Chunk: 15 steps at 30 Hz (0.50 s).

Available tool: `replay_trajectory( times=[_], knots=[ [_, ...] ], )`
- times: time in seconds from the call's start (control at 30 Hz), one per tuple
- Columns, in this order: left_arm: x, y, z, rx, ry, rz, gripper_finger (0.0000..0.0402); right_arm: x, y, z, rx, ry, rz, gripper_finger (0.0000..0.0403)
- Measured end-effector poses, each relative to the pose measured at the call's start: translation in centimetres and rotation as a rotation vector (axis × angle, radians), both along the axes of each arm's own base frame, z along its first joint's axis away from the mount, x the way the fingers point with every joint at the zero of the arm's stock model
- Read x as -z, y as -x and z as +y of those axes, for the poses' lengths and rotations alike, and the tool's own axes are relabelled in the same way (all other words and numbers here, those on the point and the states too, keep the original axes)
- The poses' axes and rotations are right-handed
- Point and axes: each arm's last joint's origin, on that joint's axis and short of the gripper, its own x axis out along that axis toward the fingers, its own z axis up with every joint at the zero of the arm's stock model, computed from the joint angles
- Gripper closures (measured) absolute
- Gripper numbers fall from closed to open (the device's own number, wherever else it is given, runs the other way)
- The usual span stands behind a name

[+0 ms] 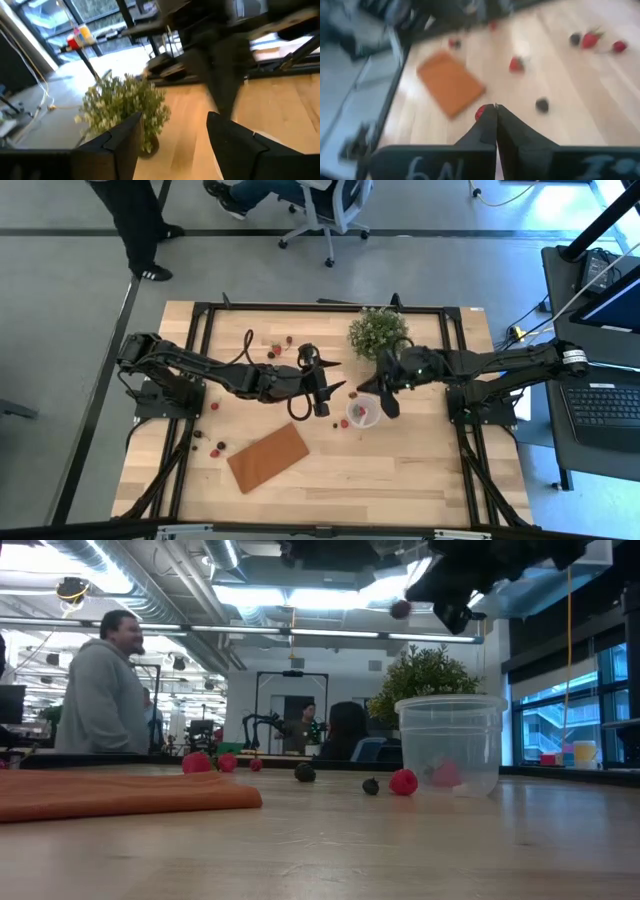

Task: Pick and placing Produce into tupperware
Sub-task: Put the red cherry into the transparent container

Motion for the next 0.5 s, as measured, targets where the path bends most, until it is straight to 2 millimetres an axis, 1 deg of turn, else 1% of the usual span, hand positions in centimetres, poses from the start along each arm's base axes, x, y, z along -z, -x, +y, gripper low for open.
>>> replay_trajectory(
  times=[0.13, 0.33, 0.5],
  knots=[
    [0.4, 0.1, 0.0, -0.006, 0.017, 0.031, 0.0187, 0.8, 0.5, 1.0, -0.043, 0.042, 0.086, 0.0402],
    [0.4, 0.1, 0.0, -0.016, 0.051, 0.017, 0.0187, 1.5, 1.0, 0.9, -0.027, 0.097, 0.179, 0.0402],
    [0.4, 0.1, 0.0, -0.016, 0.052, 0.016, 0.0187, 2.6, 1.3, 1.2, -0.055, 0.126, 0.188, 0.0403]
  ],
)
